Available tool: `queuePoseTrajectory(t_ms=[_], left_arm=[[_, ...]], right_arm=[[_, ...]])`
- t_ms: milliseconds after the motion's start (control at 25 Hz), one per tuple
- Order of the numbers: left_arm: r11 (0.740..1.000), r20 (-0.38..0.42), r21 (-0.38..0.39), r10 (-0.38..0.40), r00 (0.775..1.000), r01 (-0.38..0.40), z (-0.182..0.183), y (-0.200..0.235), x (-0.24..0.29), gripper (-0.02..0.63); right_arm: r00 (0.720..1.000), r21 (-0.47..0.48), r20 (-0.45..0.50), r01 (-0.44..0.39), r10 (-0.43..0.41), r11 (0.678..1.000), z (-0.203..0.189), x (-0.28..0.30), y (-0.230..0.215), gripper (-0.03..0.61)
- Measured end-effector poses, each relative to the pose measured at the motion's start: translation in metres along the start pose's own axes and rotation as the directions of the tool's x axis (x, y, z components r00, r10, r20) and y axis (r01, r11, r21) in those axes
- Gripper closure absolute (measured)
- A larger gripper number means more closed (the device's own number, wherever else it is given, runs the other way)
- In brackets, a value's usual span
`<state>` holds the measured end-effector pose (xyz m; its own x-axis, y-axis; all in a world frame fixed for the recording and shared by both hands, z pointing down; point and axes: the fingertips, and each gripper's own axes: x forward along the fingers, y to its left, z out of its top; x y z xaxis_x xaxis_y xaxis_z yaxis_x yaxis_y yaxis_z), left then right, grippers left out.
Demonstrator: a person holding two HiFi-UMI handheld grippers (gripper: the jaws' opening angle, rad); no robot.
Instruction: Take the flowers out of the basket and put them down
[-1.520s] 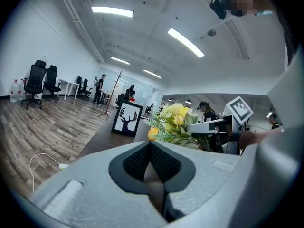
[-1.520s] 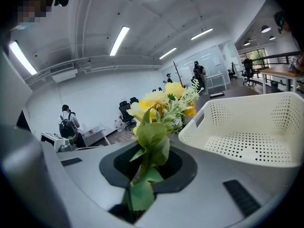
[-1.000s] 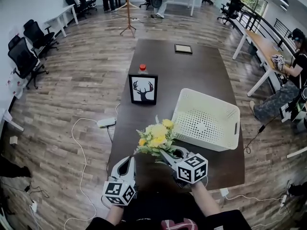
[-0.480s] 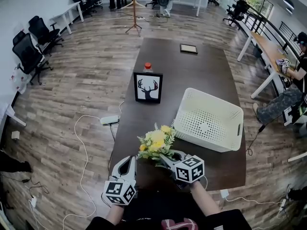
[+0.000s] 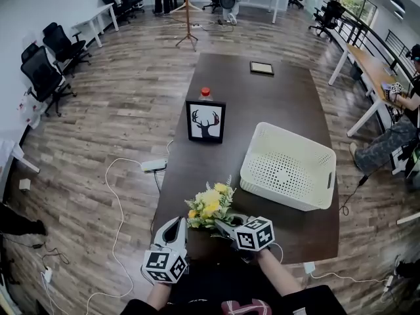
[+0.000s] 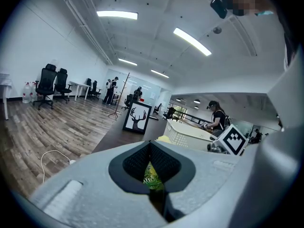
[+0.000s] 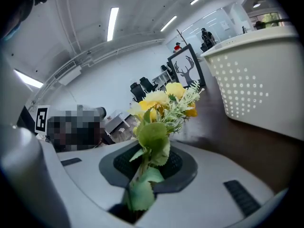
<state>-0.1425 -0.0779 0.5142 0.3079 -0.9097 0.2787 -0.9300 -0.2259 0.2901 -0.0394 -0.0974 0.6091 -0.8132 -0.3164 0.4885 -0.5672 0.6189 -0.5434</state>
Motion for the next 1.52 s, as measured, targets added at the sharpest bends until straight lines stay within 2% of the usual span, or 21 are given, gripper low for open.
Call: queuePoseTrajectory(t_ms=[160, 360, 520, 760, 920, 1200, 1520], left_arm=[[1.0, -0.004, 0.005, 0.003, 1.0, -0.003, 0.001, -0.001, 0.0, 0.606], [1.0, -0.013, -0.002, 0.001, 1.0, -0.002, -0.002, -0.002, 0.003, 0.606], [1.0, -0.022, -0.013, -0.006, 1.0, 0.006, -0.007, -0.005, 0.006, 0.606], [1.0, -0.041, -0.018, -0.012, 0.999, 0.011, -0.013, -0.005, 0.012, 0.606], [1.0, -0.049, -0.014, -0.023, 0.999, 0.023, -0.014, -0.008, 0.014, 0.606], [0.999, -0.073, -0.032, -0.039, 0.997, 0.037, -0.023, -0.012, 0.017, 0.606], [0.998, -0.075, -0.037, -0.058, 0.995, 0.056, -0.023, -0.013, 0.022, 0.606]], right_arm=[[1.0, 0.021, -0.018, -0.004, 0.004, 1.0, -0.007, 0.004, -0.004, 0.492], [0.996, -0.032, -0.081, 0.033, -0.036, 0.999, -0.02, 0.007, -0.016, 0.488], [0.992, -0.011, -0.113, 0.055, -0.056, 0.998, -0.025, 0.008, -0.029, 0.485], [0.986, -0.071, -0.149, 0.058, -0.068, 0.996, -0.026, 0.013, -0.037, 0.471], [0.982, -0.095, -0.178, 0.047, -0.064, 0.994, -0.028, 0.016, -0.039, 0.448], [0.977, -0.082, -0.202, 0.058, -0.073, 0.995, -0.032, 0.011, -0.046, 0.392], [0.976, -0.09, -0.194, 0.082, -0.098, 0.993, -0.033, 0.004, -0.051, 0.332]])
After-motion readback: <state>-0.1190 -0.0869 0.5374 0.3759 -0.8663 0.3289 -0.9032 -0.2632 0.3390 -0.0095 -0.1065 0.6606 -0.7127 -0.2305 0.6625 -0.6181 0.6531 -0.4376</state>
